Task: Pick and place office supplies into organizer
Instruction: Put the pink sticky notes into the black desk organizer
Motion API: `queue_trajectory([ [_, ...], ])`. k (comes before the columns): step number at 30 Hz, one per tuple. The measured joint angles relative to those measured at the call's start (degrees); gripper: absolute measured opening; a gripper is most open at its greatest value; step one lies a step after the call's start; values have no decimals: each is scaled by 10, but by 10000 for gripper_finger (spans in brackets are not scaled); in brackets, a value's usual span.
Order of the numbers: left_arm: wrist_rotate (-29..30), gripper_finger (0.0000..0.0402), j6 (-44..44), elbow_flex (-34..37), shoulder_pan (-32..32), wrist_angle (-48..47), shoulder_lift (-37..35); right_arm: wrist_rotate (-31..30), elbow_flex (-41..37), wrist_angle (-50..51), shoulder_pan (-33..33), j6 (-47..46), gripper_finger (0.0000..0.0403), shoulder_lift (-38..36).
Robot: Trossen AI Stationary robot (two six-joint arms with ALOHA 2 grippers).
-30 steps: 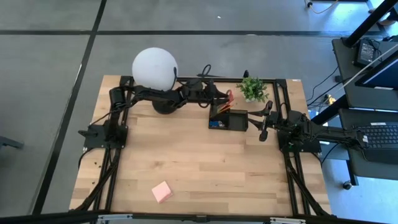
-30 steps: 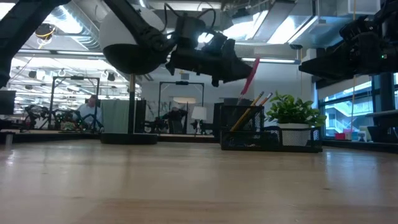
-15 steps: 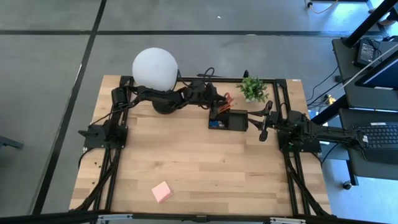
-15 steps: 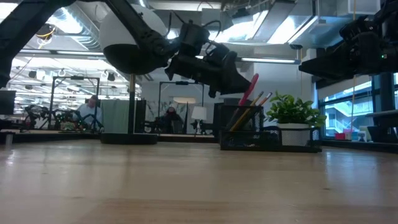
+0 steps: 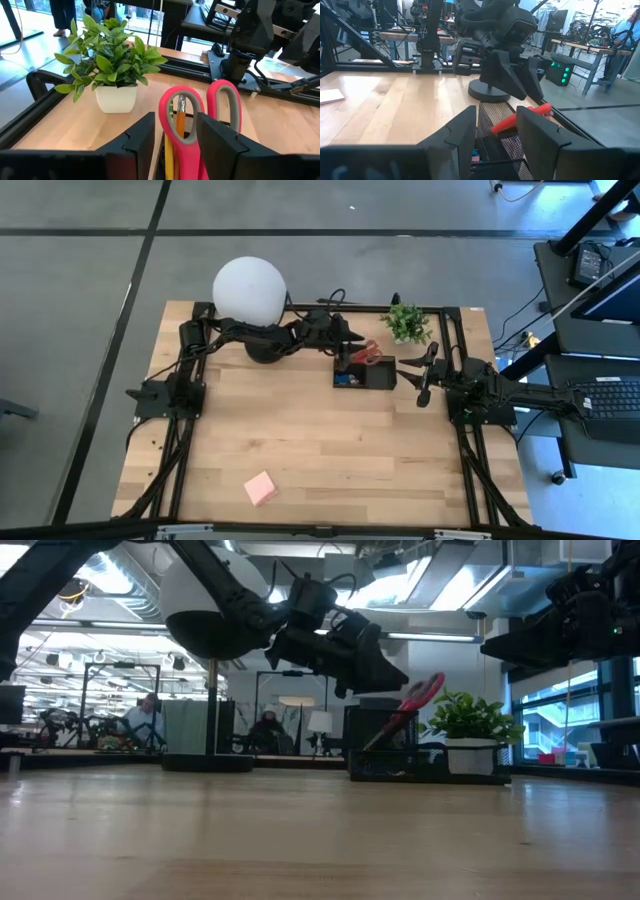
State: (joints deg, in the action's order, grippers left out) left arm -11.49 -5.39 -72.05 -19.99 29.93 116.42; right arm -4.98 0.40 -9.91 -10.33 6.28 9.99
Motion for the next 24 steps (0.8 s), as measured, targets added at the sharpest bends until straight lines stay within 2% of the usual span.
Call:
queue_trajectory([
  [5, 0, 141, -4, 0, 0, 10, 0, 0, 0, 0, 0, 0, 145, 0],
  [12, -2, 141, -16, 0, -2, 75, -8, 0, 0, 0, 0, 0, 145, 0],
  [18, -56, 139, -11, 0, 10, 79, -49, 0, 0, -1, 0, -1, 145, 0],
  [21, -124, 140, 15, 0, 32, 36, -83, 0, 0, -1, 0, -1, 145, 0],
  [24, -167, 142, 68, 0, 71, -84, -126, 0, 0, -1, 0, -2, 145, 0],
])
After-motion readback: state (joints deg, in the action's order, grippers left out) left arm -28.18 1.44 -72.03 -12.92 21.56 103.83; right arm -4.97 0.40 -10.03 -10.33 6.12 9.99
